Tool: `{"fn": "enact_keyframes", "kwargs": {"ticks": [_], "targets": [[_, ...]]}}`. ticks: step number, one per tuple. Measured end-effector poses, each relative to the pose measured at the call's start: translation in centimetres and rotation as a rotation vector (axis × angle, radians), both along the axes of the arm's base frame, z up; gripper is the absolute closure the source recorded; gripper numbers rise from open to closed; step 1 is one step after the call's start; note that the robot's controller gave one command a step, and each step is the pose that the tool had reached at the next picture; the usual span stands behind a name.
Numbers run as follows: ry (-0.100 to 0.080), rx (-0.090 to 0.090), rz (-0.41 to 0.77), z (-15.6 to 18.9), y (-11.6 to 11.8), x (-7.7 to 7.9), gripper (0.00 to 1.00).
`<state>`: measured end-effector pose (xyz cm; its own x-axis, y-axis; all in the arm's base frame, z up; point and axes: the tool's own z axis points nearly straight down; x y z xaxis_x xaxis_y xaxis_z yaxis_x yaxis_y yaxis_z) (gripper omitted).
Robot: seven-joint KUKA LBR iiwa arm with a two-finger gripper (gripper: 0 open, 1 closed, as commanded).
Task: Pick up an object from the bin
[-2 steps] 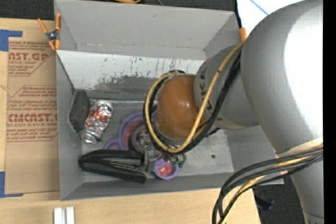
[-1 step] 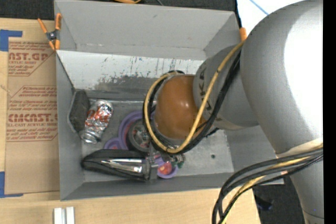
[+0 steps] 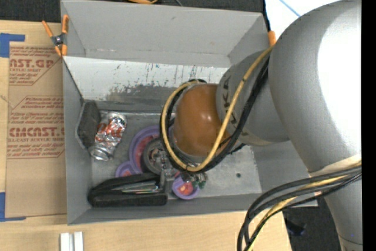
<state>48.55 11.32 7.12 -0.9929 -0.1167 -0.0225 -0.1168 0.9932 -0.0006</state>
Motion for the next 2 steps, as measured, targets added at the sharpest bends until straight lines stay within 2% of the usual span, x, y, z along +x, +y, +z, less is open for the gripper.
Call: {"fn": "enact_keyframes", "kwargs": {"ticks": [1, 2], "targets": [[0.0, 0.0, 0.0, 0.0, 0.0, 0.0, 1.0], [-0.003, -0.001, -0.03, -0.1, 1.4, 1.1, 1.0]]}}
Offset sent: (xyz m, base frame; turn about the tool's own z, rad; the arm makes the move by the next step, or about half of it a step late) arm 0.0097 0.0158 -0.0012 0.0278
